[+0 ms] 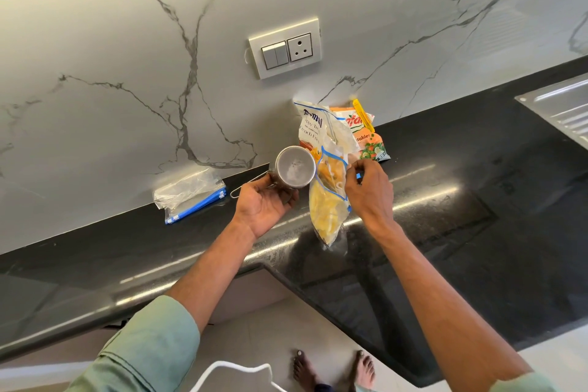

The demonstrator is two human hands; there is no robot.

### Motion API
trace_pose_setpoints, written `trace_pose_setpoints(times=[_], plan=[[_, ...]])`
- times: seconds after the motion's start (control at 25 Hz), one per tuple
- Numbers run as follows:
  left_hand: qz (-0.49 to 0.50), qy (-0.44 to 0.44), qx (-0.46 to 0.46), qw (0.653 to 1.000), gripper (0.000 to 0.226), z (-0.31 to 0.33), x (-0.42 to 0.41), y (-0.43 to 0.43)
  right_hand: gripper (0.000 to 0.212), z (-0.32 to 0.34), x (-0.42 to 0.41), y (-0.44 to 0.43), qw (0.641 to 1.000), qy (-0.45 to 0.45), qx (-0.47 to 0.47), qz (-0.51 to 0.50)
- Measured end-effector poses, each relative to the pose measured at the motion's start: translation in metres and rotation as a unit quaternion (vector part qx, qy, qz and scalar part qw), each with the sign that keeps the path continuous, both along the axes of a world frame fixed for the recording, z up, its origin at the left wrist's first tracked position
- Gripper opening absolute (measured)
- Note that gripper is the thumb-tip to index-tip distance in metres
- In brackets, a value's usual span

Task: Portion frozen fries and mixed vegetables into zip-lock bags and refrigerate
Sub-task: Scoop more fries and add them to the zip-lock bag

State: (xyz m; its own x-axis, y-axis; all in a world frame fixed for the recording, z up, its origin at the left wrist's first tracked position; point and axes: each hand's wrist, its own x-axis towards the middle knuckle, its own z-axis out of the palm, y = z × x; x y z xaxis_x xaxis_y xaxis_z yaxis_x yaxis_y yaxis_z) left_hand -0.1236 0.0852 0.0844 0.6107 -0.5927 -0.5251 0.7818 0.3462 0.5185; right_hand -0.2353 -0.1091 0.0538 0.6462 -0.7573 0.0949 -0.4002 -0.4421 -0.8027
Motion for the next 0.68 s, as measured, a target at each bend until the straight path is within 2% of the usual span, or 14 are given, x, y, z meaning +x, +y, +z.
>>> trace_pose_setpoints(times=[0.08, 0.16, 0.24, 0.32, 0.36, 0.48, 0.56, 0.68], plan=[[0.045, -0.025, 0.033, 0.998, 0.025, 0.0, 0.007, 0.002, 0.013, -0.001, 0.0, -0.003, 1.0, 0.003, 0.012, 0.0], [0.063, -0.099, 0.116, 0.986, 0.026, -0.005, 0.016, 0.002, 0.014, -0.001, 0.0, -0.004, 1.0, -0.001, 0.02, 0.004], [0.033, -0.196, 0.223, 0.954, 0.025, -0.011, 0.021, 0.0, 0.014, 0.001, 0.0, -0.004, 1.0, -0.003, 0.024, 0.009], [-0.017, -0.298, 0.311, 0.902, 0.022, -0.016, 0.022, -0.003, 0.013, 0.002, 0.0, -0.003, 1.0, -0.006, 0.025, 0.012], [-0.038, -0.334, 0.33, 0.882, 0.023, -0.017, 0.02, -0.006, 0.012, 0.002, 0.0, -0.003, 1.0, -0.007, 0.025, 0.014], [-0.066, -0.388, 0.326, 0.86, 0.029, -0.018, 0.014, -0.012, 0.011, 0.004, 0.001, -0.002, 1.0, -0.006, 0.021, 0.018], [-0.077, -0.466, 0.335, 0.815, 0.032, -0.015, 0.012, -0.015, 0.011, 0.003, 0.001, -0.003, 1.0, -0.005, 0.025, 0.019], [-0.094, -0.606, 0.33, 0.717, 0.034, 0.004, 0.006, -0.015, 0.011, 0.001, 0.002, -0.001, 0.999, -0.007, 0.036, 0.025]])
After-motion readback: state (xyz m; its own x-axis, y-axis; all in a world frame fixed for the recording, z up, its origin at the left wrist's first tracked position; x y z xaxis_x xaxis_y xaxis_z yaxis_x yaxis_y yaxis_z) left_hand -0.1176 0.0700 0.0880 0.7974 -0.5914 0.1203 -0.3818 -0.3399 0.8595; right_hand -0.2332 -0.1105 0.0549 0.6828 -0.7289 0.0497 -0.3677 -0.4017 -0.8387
